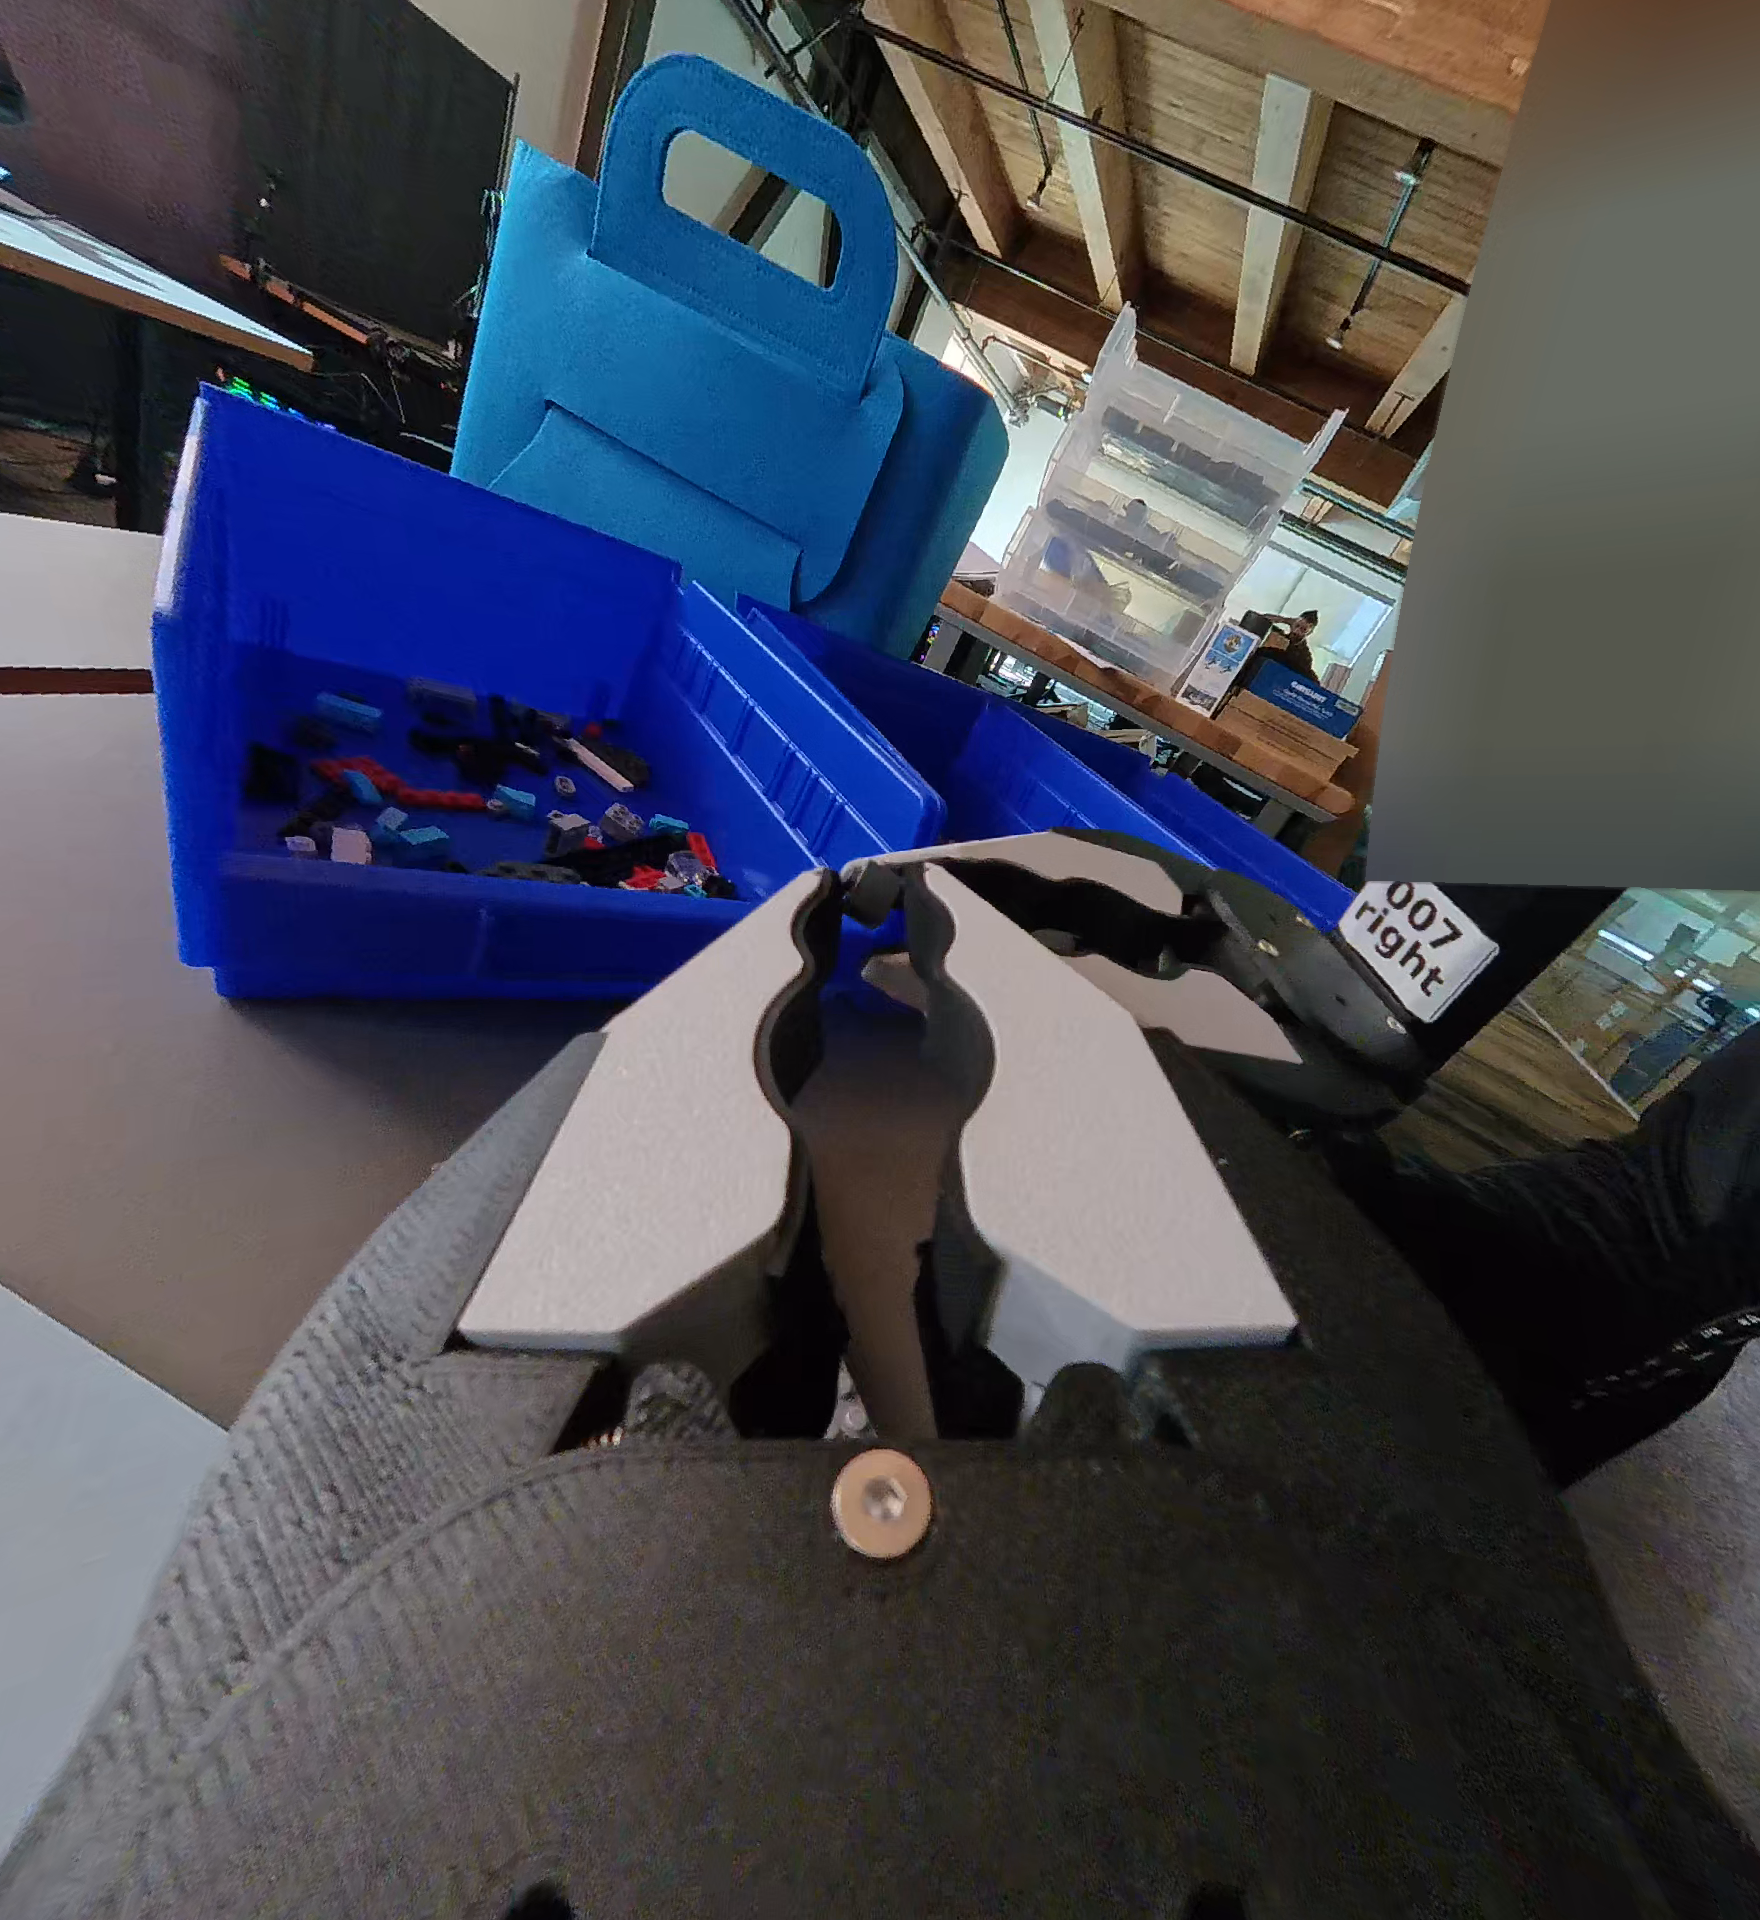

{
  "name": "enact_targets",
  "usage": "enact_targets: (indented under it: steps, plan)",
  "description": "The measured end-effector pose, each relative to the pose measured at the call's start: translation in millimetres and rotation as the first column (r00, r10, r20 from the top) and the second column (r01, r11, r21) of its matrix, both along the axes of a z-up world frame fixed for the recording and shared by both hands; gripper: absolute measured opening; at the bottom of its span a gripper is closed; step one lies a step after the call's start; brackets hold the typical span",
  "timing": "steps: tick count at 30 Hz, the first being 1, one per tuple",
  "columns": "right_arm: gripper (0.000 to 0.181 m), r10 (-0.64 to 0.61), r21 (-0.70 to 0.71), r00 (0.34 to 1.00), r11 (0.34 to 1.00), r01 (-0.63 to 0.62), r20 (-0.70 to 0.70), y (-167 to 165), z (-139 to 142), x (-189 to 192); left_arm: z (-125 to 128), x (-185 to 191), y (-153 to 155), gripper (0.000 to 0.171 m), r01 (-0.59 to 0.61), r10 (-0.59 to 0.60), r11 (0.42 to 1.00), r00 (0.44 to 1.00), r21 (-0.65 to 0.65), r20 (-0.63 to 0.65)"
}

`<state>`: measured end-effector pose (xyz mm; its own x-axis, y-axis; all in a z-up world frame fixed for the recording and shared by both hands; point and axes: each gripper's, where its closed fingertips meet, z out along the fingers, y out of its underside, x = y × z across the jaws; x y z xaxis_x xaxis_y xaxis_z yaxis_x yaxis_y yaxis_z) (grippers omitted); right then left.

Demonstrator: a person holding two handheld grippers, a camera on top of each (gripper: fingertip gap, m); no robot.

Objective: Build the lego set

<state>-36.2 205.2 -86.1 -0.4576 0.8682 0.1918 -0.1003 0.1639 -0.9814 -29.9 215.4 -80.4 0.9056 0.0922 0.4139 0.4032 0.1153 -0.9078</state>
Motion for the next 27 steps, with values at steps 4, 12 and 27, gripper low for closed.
enact_targets:
  steps: [4, 12, 27]
  plan:
    - [0.021, -0.002, 0.009, 1.000, 1.000, 0.002, -0.008, -1.4, -0.3, 1.0, 0.6, -0.3, -0.4, 0.011, -0.010, 0.009, 1.000, 1.000, 0.010, 0.012]
    - [0.021, 0.010, -0.050, 1.000, 0.999, -0.010, 0.011, 2.2, -0.3, 2.0, -1.8, -3.0, -1.9, 0.011, -0.016, 0.013, 0.999, 0.996, 0.030, 0.088]
    - [0.024, 0.040, -0.097, 0.998, 0.995, -0.035, 0.052, -7.3, -4.2, -3.4, -4.5, -11.5, -11.1, 0.011, -0.018, 0.005, 0.998, 0.972, 0.056, 0.236]
